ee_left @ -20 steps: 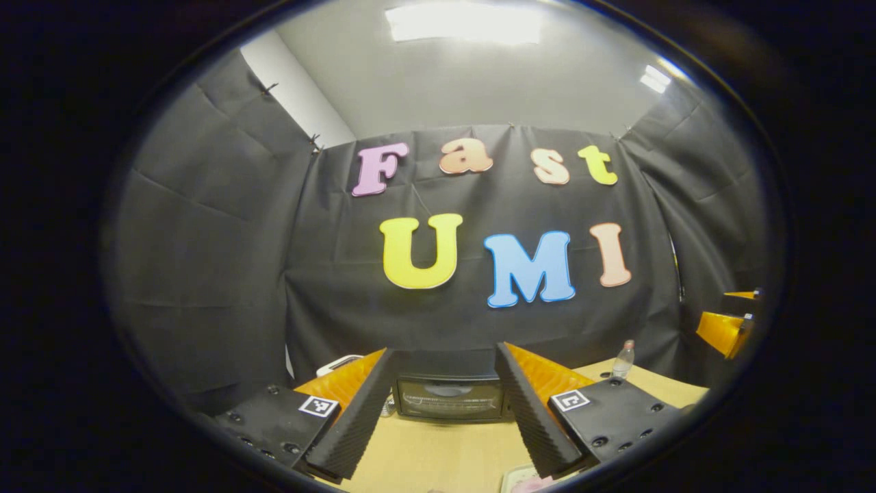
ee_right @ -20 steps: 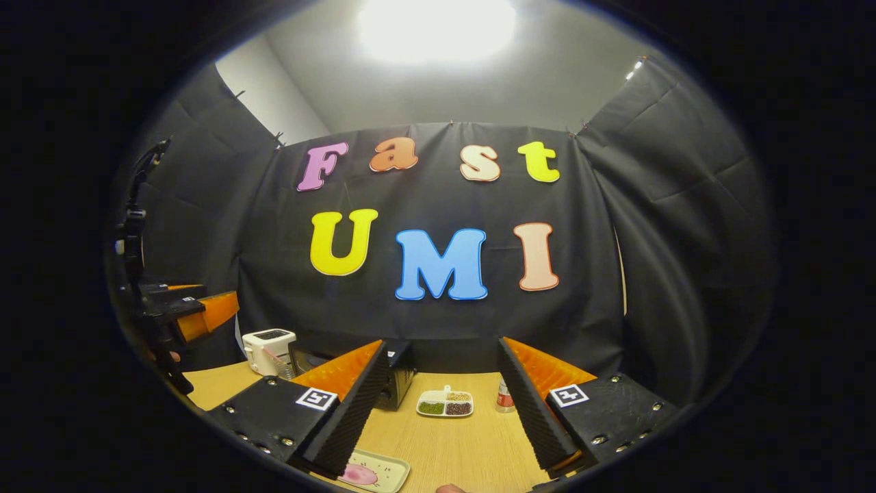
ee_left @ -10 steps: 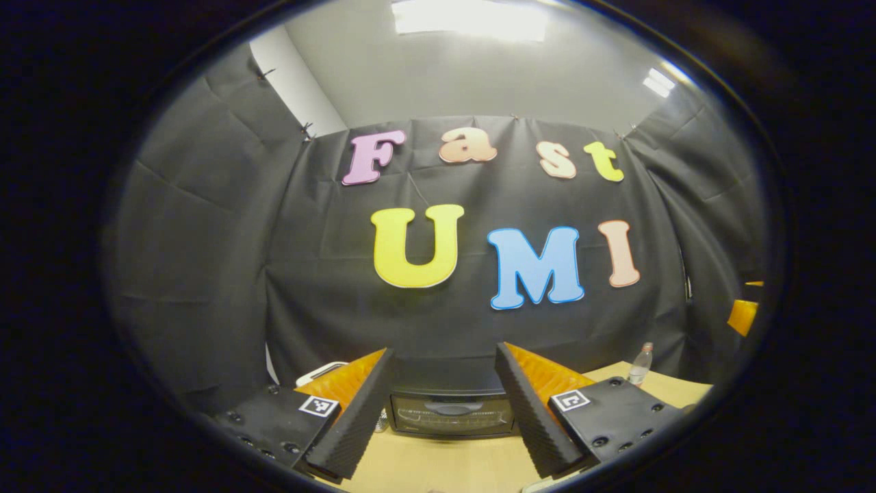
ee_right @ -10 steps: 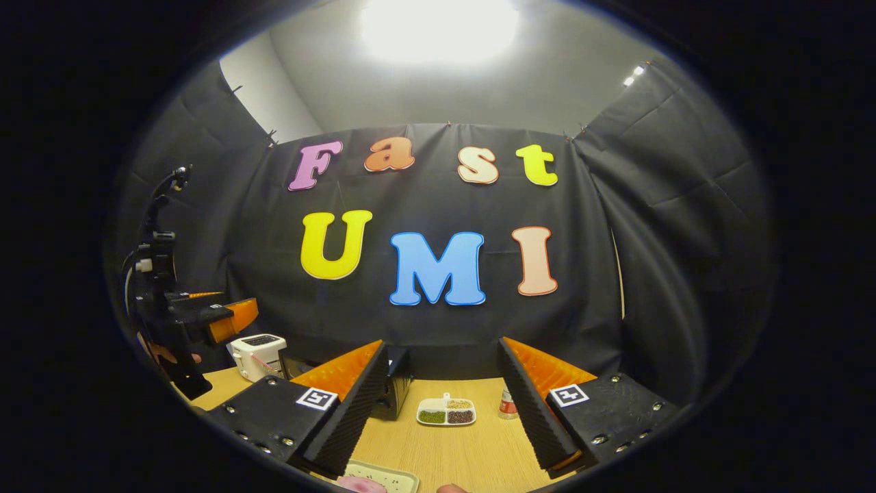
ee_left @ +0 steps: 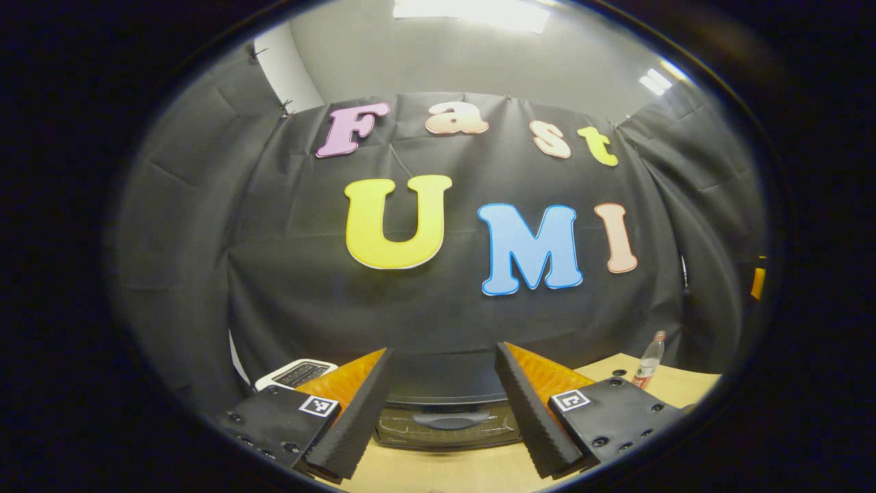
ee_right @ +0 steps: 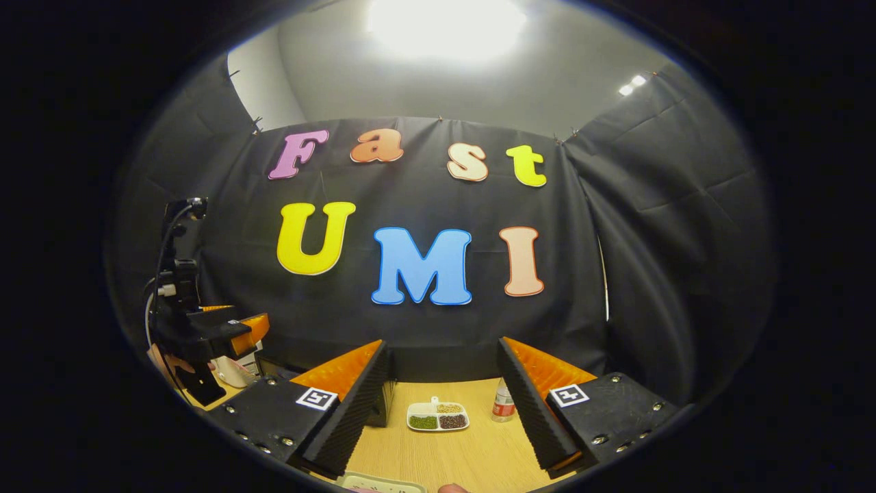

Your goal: Open the electric oven with the left hand, put the food in, and close the electric oven.

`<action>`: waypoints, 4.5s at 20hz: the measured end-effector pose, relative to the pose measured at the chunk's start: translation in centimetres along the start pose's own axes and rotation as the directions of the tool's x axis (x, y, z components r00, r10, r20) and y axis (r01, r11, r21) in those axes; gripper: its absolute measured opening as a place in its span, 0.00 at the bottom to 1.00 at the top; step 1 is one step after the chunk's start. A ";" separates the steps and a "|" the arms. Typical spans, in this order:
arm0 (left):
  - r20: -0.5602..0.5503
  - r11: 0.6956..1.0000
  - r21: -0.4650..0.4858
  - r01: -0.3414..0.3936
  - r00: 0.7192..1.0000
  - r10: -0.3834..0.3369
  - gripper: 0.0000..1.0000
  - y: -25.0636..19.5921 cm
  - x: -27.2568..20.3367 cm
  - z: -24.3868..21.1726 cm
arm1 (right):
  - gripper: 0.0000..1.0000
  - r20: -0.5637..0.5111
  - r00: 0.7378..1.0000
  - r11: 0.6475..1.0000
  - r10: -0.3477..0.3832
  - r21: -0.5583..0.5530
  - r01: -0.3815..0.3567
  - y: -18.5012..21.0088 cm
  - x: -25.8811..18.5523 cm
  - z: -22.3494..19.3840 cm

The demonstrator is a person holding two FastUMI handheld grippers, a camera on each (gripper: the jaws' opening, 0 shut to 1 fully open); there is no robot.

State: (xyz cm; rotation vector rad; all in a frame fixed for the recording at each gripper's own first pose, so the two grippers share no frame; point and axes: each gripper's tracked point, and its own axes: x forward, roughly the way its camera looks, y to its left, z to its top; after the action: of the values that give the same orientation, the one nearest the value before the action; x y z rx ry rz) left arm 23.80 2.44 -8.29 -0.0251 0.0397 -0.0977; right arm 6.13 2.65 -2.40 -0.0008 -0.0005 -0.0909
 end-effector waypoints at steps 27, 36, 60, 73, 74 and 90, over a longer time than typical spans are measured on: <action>-0.229 0.999 0.000 0.053 0.972 -0.051 0.98 -1.6 8.6 -17.1 | 0.97 -0.044 0.984 0.981 -0.173 -0.091 0.169 -2.8 -0.1 -0.9; -0.253 0.999 0.014 0.038 0.967 -0.033 1.00 -1.7 3.9 -18.2 | 0.97 -0.036 0.991 0.990 -0.126 -0.071 0.123 -2.9 -0.2 -0.5; -0.435 1.000 0.012 -0.006 0.901 0.011 0.98 -2.0 -4.5 -25.5 | 0.97 -0.082 0.996 0.999 -0.017 -0.032 0.015 -3.2 -2.2 -1.0; -0.360 0.999 0.006 -0.031 0.932 0.031 0.98 -1.8 -8.8 -18.8 | 0.97 -0.157 0.982 0.995 0.100 0.031 -0.096 -1.6 -1.6 -3.4; -0.332 0.999 0.003 -0.035 0.943 0.034 0.98 -1.7 -9.2 -16.9 | 0.97 -0.175 0.978 0.994 0.112 0.034 -0.108 -1.4 -1.5 -3.9; -0.044 0.995 -0.002 -0.101 0.994 0.101 1.00 1.1 -17.3 1.3 | 0.98 -0.631 0.706 0.946 0.321 0.175 -0.273 3.6 -4.3 -18.7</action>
State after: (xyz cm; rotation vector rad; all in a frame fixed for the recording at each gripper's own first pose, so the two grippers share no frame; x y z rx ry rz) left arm 6.79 5.24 -6.40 -0.0253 0.0850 0.0031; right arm 2.15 6.59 -21.12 0.1015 0.7088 0.2434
